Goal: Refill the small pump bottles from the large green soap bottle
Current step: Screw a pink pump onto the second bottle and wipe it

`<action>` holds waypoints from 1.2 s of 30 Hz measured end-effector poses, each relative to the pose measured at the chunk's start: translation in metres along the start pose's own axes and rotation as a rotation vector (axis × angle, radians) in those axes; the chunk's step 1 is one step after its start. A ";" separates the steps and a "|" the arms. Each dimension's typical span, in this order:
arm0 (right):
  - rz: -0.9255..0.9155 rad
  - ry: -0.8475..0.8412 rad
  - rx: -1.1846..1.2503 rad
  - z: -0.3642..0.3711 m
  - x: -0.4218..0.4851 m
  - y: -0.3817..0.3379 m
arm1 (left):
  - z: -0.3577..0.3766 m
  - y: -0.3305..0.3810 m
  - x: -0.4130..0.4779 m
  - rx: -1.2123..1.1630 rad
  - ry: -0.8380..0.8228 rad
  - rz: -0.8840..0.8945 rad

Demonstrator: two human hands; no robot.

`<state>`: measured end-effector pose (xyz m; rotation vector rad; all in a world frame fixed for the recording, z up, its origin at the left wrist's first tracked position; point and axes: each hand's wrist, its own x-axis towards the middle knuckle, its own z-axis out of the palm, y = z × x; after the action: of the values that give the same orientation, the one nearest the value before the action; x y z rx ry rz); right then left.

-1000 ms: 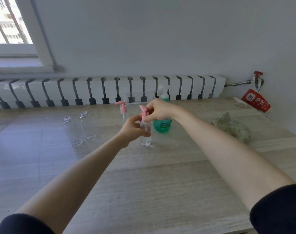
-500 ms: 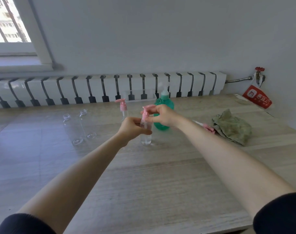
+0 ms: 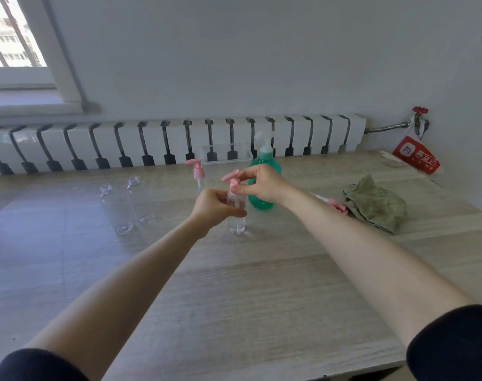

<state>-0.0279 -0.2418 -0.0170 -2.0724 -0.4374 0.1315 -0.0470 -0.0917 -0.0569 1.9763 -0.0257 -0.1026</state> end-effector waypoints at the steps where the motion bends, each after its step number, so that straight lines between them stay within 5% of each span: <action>1: -0.011 0.030 -0.035 0.005 0.000 0.000 | 0.000 0.000 0.000 0.008 0.010 0.002; 4: -0.030 0.053 -0.116 0.015 0.003 0.006 | 0.000 -0.001 0.001 0.041 0.040 0.019; 9: -0.001 -0.157 0.010 0.002 0.000 0.005 | 0.000 -0.003 0.003 0.039 0.028 0.027; 16: -0.054 0.259 -0.168 0.022 0.005 0.011 | 0.002 -0.007 0.004 0.031 0.105 0.041; 24: -0.118 0.053 -0.157 0.016 0.001 0.005 | 0.000 -0.009 0.007 0.068 0.100 0.047; 36: -0.146 0.573 -0.350 0.057 0.012 0.024 | 0.013 -0.013 0.005 0.037 0.282 0.079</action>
<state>-0.0260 -0.2024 -0.0655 -2.2824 -0.2637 -0.6528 -0.0439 -0.0983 -0.0739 2.0072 0.0781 0.2294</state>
